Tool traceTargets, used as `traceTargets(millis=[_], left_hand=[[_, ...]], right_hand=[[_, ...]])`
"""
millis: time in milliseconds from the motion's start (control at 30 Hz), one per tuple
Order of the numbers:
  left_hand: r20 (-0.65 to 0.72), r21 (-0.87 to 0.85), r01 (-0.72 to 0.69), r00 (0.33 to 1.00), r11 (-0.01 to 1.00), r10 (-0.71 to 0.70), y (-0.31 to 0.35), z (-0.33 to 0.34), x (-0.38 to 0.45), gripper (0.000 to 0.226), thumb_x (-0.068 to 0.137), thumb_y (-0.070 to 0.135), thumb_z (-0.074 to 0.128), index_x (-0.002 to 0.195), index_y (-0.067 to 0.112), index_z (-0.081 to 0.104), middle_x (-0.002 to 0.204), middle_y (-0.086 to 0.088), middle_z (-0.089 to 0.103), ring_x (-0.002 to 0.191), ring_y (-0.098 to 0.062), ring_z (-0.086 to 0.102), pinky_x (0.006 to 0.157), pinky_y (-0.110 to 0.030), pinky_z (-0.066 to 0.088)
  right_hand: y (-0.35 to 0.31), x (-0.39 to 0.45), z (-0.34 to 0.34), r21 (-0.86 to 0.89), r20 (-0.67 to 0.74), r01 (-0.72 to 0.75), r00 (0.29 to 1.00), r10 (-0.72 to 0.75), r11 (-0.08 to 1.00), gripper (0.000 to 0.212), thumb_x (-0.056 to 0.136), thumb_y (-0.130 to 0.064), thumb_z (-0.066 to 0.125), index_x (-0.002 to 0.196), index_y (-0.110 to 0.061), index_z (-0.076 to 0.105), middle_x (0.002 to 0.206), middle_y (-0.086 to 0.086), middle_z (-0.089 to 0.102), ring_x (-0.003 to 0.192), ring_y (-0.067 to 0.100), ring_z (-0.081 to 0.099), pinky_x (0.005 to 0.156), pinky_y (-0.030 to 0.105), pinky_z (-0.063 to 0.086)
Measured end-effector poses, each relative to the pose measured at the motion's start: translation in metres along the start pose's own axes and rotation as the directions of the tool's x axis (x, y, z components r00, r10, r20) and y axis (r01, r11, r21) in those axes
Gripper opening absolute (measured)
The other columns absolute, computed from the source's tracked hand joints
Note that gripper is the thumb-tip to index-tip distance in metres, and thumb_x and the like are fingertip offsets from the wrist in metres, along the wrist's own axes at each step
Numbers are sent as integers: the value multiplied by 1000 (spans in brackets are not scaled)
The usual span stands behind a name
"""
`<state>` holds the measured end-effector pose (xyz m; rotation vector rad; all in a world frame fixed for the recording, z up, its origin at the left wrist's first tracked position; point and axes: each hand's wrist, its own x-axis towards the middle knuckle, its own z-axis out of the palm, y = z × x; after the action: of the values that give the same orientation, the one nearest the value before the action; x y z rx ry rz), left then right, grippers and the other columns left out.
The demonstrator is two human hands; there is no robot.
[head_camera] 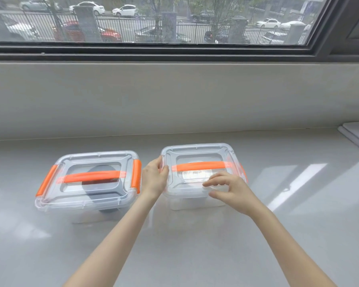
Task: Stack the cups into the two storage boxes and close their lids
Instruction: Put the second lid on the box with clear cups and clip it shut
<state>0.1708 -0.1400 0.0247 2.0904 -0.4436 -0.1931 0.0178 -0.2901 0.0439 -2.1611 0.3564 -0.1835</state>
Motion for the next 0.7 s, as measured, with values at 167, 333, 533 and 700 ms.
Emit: traceTargets(millis=[167, 333, 533, 700], left_hand=[[-3, -18, 21, 1000, 1000, -21, 7, -5, -5, 15, 88, 12, 48, 93, 18, 62, 72, 0, 51, 81, -20, 46, 68, -25, 28], [23, 33, 36, 999, 999, -37, 12, -6, -8, 42, 88, 16, 52, 127, 0, 49, 125, -14, 58, 119, -26, 49, 98, -29, 33], [60, -6, 95, 994, 995, -94, 2, -1, -7, 53, 90, 22, 50, 139, 9, 36, 146, -10, 41, 136, -23, 35, 113, -33, 26], [41, -127, 207, 978, 970, -204, -1, 5, -12, 61, 89, 28, 51, 143, 13, 28, 150, -8, 34, 138, -22, 32, 112, -35, 26]], right_hand=[[2, 10, -8, 153, -276, -38, 958, 80, 988, 21, 84, -6, 59, 83, -25, 68, 87, -8, 67, 75, 0, 57, 68, 8, 45], [25, 31, -23, -154, -420, -227, 896, 144, 962, 34, 92, -14, 47, 125, -9, 52, 130, 6, 56, 123, 27, 43, 100, 34, 34], [41, 36, -25, -140, -331, -306, 911, 247, 942, 41, 96, -19, 34, 137, -18, 39, 146, 1, 41, 135, 23, 35, 110, 39, 29], [39, 34, -27, 298, -323, -307, 859, 398, 904, 43, 93, -22, 46, 135, -18, 41, 144, 1, 44, 131, 16, 39, 106, 29, 30]])
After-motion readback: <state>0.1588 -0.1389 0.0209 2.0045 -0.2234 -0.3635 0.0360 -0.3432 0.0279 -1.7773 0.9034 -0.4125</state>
